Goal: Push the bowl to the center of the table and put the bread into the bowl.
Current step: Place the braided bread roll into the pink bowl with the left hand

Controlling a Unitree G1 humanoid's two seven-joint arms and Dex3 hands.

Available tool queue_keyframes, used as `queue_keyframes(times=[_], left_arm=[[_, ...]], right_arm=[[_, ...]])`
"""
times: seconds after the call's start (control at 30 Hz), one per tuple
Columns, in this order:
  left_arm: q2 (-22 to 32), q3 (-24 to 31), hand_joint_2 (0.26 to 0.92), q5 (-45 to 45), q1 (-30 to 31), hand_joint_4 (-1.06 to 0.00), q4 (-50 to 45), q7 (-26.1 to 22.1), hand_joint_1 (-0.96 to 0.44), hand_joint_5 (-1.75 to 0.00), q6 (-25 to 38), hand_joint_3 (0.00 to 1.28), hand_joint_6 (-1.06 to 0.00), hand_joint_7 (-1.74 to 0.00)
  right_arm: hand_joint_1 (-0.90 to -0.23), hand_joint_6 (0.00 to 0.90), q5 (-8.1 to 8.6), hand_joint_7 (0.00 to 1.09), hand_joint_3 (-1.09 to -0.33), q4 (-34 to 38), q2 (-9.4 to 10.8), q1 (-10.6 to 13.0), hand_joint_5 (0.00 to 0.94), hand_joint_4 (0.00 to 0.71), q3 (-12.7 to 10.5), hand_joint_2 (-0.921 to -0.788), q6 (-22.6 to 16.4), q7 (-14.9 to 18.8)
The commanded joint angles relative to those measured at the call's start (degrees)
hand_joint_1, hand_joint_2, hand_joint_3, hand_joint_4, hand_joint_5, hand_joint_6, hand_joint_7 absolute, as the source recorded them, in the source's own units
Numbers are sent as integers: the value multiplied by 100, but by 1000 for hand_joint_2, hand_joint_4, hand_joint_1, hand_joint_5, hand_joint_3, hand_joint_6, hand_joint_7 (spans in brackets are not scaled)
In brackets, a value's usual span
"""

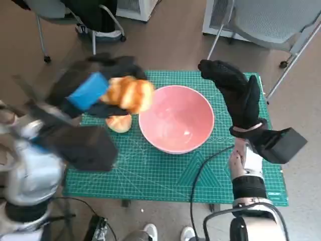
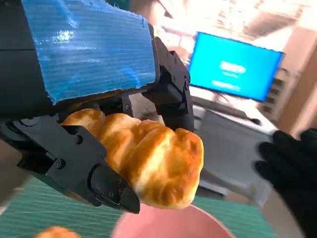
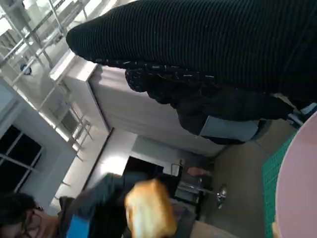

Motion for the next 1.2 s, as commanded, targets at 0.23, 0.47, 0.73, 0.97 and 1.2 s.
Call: queue_keyframes(times=[0.23, 0.47, 0.73, 0.97, 1.2], left_arm=[[-642, -638, 910, 89, -1161, -741, 2020, 337, 1, -1149, -833, 36, -692, -1060], [-1017, -889, 919, 153, -1716, -716, 3386, 569, 1, -1116, -1280, 31, -685, -1128], [-1249, -966, 920, 167, -1995, -685, 4228, 681, 1, -1150, -1547, 39, -691, -1122], [-1299, -915, 919, 84, -1980, -679, 4390, 608, 1, -1201, -1703, 41, -696, -1074], [-1202, -1023, 815, 7, -1959, -326, 4146, -308, -5, -434, -1162, 100, -266, -338]], right_arm=[[-673, 158, -1, 339, -740, -57, -104, 156, 0, 207, -75, -921, 4, -68], [-673, 146, -57, 354, -741, -152, -120, 212, 0, 204, -87, -921, -10, -206], [-672, 110, -58, 418, -736, -278, -133, 283, 0, 202, -71, -921, 12, -296], [-665, 93, -53, 447, -735, -363, -149, 317, 0, 200, -61, -921, 40, -344], [-664, 85, -30, 461, -733, -387, -156, 317, 0, 199, -56, -921, 68, -345]])
